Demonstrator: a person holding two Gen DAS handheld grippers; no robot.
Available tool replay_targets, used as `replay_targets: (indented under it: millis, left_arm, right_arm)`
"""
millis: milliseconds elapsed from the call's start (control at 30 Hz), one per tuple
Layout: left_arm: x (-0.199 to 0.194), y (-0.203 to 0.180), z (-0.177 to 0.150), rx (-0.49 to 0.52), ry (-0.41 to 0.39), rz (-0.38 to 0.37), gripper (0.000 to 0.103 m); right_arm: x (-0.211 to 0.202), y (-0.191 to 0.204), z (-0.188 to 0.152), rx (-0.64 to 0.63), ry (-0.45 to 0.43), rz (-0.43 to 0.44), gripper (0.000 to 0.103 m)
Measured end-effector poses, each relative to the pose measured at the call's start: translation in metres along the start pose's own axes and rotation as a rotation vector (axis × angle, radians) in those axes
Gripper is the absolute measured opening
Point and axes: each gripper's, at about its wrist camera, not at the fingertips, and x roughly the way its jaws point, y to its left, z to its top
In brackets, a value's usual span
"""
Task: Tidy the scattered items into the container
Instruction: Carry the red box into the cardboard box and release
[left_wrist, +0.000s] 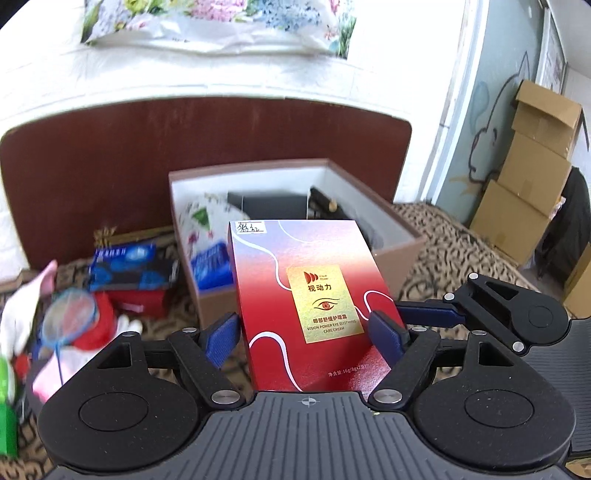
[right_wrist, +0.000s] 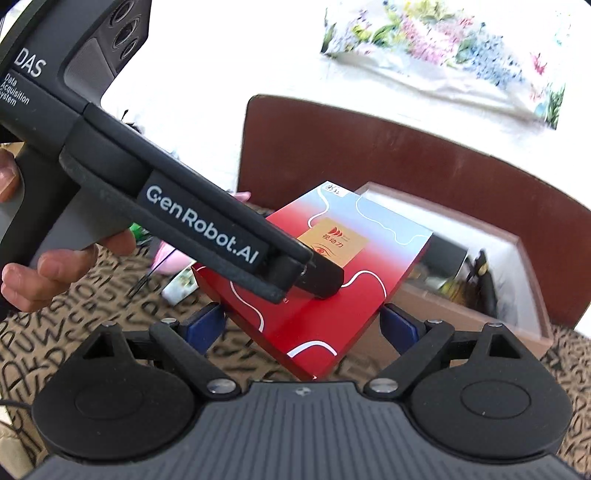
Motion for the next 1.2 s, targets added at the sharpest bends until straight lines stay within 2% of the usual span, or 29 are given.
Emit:
replay_targets:
  millis: [267, 567, 900, 1033, 1100, 1200]
  left_arm:
    - [0.032, 0.019, 0.052, -0.036, -0.044, 0.013, 0.086]
    - [0.088, 0.054, 0.089, -0.096, -0.045, 0.035, 0.087]
    - [0.146, 0.1, 0.107, -0.144, -0.005, 0.07, 0.087]
    - [0.154, 0.11, 0.107, -0.141, 0.009, 0.08, 0.088]
    - [0.151, 0.111, 0.104, -0.127, -0.006, 0.091, 0.09]
    - [0.149, 0.113, 0.103, -0.114, -0.012, 0.097, 0.092]
  right_arm:
    - [0.034, -0.036, 0.032, -0.069, -0.024, -0.025, 0.093]
    - [0.095, -0.078, 0.059, -0.061, 0.021, 0.001, 0.093]
    - [0.164, -0.103, 0.07, -0.103, 0.087, 0.054, 0.093]
    - [0.182, -0.107, 0.069, -0.107, 0.097, 0.013, 0.093]
    - [0.181, -0.106, 0.067, -0.118, 0.083, -0.011, 0.098]
    - [0.177, -0.103, 0.061, -0.151, 0.078, -0.029, 0.098]
